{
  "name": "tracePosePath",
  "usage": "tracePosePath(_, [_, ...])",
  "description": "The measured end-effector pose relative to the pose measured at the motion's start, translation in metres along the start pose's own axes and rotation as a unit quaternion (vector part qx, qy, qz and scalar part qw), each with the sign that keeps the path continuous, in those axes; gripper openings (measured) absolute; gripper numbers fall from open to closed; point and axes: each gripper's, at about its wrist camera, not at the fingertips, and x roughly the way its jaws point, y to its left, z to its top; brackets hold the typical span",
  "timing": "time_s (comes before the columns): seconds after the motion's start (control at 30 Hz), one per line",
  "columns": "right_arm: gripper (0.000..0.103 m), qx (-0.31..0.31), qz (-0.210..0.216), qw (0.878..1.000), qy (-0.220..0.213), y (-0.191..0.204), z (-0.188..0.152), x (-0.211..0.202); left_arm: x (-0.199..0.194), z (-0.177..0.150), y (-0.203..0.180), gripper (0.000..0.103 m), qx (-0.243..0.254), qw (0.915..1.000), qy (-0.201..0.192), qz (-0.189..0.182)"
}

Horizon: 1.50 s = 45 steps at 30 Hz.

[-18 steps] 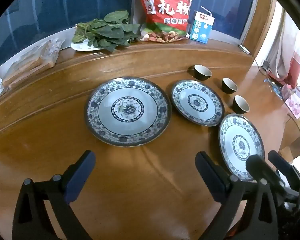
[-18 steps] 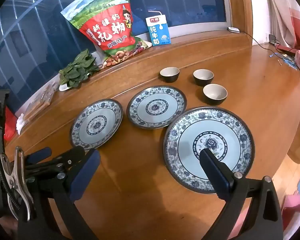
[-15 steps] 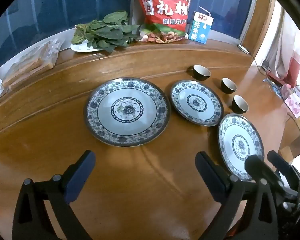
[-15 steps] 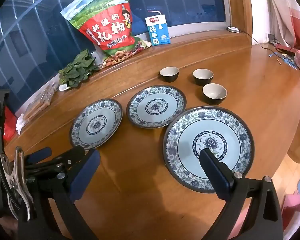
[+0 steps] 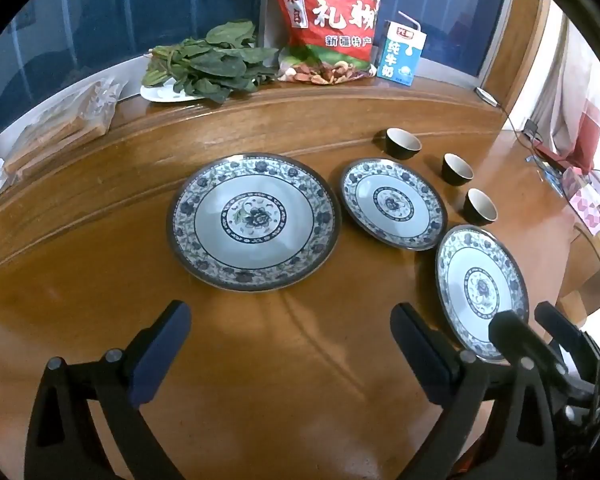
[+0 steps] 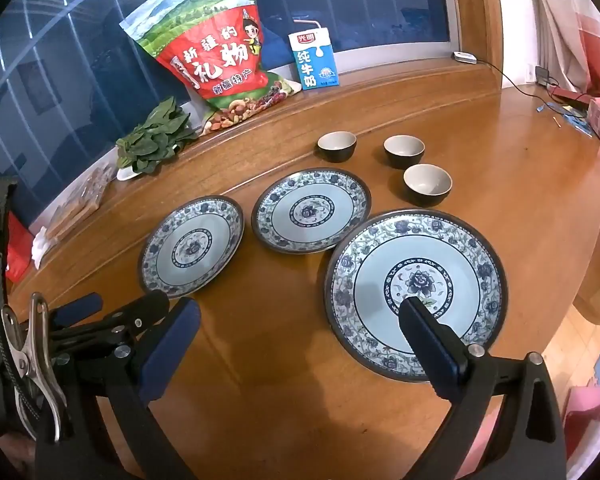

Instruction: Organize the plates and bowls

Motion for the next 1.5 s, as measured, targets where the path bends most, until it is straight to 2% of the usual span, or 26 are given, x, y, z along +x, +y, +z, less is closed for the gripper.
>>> tracePosePath(1.5, [0.102,0.001,0.000,1.000,0.003,-0.0001,-0.0025,0.0033,0.0029,-0.0036,0.0009,0.101,-0.001,1.0000,0.005,0.001])
